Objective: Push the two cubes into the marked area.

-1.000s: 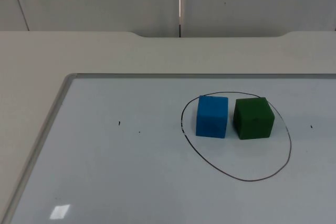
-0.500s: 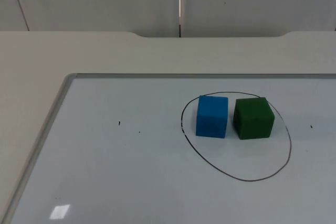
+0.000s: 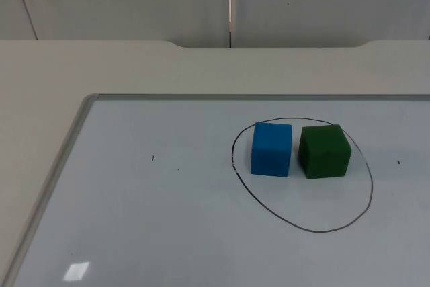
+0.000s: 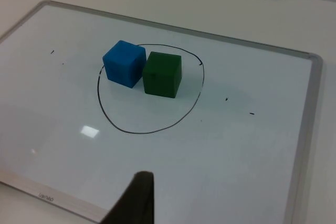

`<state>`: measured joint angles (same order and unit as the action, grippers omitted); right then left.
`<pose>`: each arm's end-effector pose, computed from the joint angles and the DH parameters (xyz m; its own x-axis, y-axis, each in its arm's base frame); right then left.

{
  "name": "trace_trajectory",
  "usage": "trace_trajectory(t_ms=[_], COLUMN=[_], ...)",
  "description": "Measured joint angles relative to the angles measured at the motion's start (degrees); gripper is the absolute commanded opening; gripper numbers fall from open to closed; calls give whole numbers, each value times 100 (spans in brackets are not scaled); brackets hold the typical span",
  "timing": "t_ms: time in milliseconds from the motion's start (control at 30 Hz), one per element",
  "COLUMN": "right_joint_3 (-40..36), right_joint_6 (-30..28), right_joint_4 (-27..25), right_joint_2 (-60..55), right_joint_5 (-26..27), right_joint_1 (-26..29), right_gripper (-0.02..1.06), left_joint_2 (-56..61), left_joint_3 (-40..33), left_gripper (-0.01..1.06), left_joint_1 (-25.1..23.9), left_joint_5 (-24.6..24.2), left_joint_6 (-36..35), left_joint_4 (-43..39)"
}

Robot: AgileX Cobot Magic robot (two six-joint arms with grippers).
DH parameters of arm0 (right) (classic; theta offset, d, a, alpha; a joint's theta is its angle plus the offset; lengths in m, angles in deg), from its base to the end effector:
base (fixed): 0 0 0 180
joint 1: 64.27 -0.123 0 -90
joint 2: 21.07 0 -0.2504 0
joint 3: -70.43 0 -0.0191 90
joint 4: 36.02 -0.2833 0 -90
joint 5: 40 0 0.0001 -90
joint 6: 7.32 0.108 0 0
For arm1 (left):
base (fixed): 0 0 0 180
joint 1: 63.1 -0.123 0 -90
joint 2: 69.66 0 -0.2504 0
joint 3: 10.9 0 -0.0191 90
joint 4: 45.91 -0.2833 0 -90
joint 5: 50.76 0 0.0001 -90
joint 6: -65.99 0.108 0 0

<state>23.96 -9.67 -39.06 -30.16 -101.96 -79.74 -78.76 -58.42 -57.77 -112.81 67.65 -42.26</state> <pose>0.0673 0.0239 0.2886 -0.4398 -0.1384 -0.8874 -0.3136 0.9495 0.0074 0.0725 -0.0129 0.2827 -0.4771 0.0436 -0.8778 0.1415 0.9896 -0.0277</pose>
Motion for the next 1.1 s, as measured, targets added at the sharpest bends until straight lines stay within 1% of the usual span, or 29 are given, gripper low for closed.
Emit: trace_trajectory(t_ms=[533,633,933,1100], right_joint_3=[0,0,0,0], right_joint_6=[0,0,0,0], right_joint_4=[-35,-35,-35,-35], right_joint_2=[0,0,0,0], right_joint_5=[0,0,0,0], right_joint_1=[0,0,0,0], right_gripper=[105,105,105,105], left_joint_2=[0,0,0,0], left_joint_3=[0,0,0,0], left_gripper=[105,105,105,105], left_joint_1=[-14,-217,-603,-642], left_joint_5=[0,0,0,0], left_joint_6=[0,0,0,0], left_joint_4=[0,0,0,0])
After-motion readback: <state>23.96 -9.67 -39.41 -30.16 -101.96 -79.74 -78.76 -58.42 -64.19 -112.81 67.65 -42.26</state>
